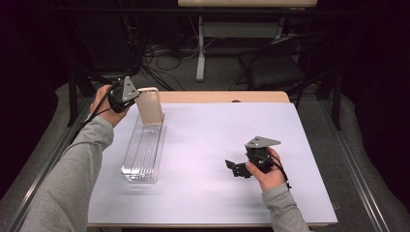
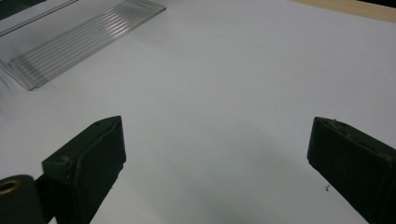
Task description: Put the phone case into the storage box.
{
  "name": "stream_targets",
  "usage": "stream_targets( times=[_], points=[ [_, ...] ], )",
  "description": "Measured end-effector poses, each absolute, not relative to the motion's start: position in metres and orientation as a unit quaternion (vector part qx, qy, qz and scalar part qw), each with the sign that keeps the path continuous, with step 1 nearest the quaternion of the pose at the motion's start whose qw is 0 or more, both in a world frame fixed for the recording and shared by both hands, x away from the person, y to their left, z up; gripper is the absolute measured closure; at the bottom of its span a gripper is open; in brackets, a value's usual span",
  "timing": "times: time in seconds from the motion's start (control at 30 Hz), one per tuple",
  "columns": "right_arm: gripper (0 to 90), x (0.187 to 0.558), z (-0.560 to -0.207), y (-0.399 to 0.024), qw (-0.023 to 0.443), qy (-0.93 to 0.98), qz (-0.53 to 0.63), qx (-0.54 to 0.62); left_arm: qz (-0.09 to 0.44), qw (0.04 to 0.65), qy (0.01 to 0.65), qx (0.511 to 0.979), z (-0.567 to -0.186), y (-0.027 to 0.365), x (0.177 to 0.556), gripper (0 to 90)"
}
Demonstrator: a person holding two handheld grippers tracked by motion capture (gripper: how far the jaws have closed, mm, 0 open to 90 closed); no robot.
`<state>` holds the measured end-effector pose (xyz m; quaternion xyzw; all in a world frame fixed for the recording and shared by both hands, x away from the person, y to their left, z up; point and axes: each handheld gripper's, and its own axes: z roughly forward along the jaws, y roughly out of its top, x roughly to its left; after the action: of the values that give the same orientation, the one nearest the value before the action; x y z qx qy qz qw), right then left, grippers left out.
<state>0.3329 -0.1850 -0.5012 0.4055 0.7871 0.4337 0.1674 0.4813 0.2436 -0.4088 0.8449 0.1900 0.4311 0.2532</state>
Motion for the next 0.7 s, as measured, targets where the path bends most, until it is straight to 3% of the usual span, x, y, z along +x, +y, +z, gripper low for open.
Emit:
stream_targets(
  times=[0.7],
  points=[
    [4.0,0.333,-0.502,-0.187,0.167,0.787,0.433,0.407,0.445,0.248,0.179,0.842,-0.431,0.243,0.482,79.6]
  ],
)
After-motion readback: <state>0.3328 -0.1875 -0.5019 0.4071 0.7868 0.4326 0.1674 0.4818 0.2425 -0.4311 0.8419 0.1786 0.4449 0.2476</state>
